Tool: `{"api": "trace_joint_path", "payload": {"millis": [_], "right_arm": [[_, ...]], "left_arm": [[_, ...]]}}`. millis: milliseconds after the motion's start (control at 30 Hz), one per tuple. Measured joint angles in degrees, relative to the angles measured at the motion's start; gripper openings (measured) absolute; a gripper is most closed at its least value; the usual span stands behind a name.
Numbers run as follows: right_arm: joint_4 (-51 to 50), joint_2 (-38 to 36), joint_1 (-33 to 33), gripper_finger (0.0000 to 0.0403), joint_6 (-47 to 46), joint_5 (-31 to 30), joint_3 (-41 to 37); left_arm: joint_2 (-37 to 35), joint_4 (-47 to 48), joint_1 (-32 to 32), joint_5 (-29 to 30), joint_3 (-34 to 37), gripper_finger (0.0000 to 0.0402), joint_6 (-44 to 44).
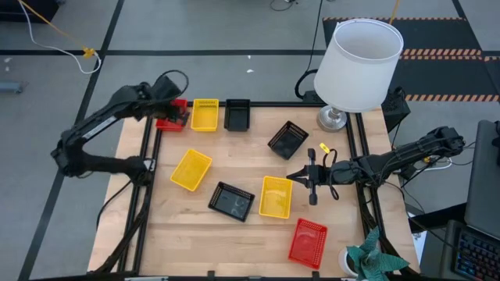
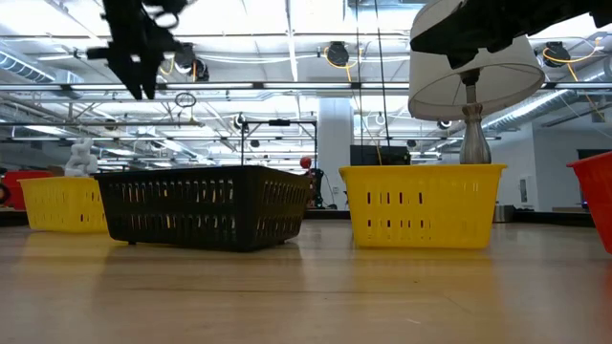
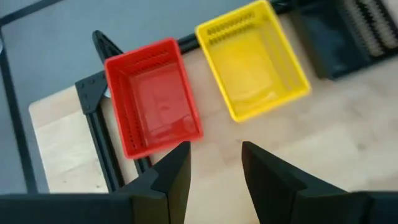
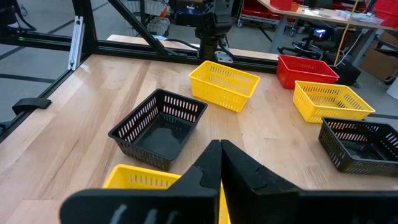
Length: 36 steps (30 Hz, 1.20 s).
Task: Stack baskets by color
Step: Stack the bottom left yellow bin on top of the top yellow bin
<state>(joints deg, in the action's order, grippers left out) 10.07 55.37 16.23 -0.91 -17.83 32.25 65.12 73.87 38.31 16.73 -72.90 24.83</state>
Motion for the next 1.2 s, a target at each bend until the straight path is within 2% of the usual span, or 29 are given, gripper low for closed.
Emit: {"api": "trace_joint_path", "payload": {"millis": [167, 333, 467, 633, 900, 1200], "right_arm": [[0.00, 0.00, 0.00, 0.0000, -0.08, -0.02, 0.00], [0.00, 0.00, 0.00, 0.0000, -0.10, -0.04, 0.00], [0.00, 0.00, 0.00, 0.0000, -0.13, -0.02, 0.00], [0.01, 0.00, 0.00, 0.0000, -0.13, -0.03, 0.00], [0.07, 0.00, 0.00, 0.0000, -0.13, -0.04, 0.00], [2.57, 0.00, 0.00, 0.0000, -0.03, -0.11, 0.02]], "left_arm": [[-7.26, 2.87, -11.91, -0.23, 0.91, 0.0145, 4.04], [-12.13, 1.92, -30.22, 1.69, 4.69, 0.0145, 11.16], [-12.51, -2.22, -44.30, 7.02, 9.08, 0.0145, 15.85], [-10.11, -13.39, -57.09, 10.61, 14.67, 0.0145, 14.02], [-4.10, -28.35, -68.58, 12.83, 21.24, 0.0145, 11.64], [5.47, -38.03, -77.18, 14.51, 22.18, 0.0145, 7.77]]}}
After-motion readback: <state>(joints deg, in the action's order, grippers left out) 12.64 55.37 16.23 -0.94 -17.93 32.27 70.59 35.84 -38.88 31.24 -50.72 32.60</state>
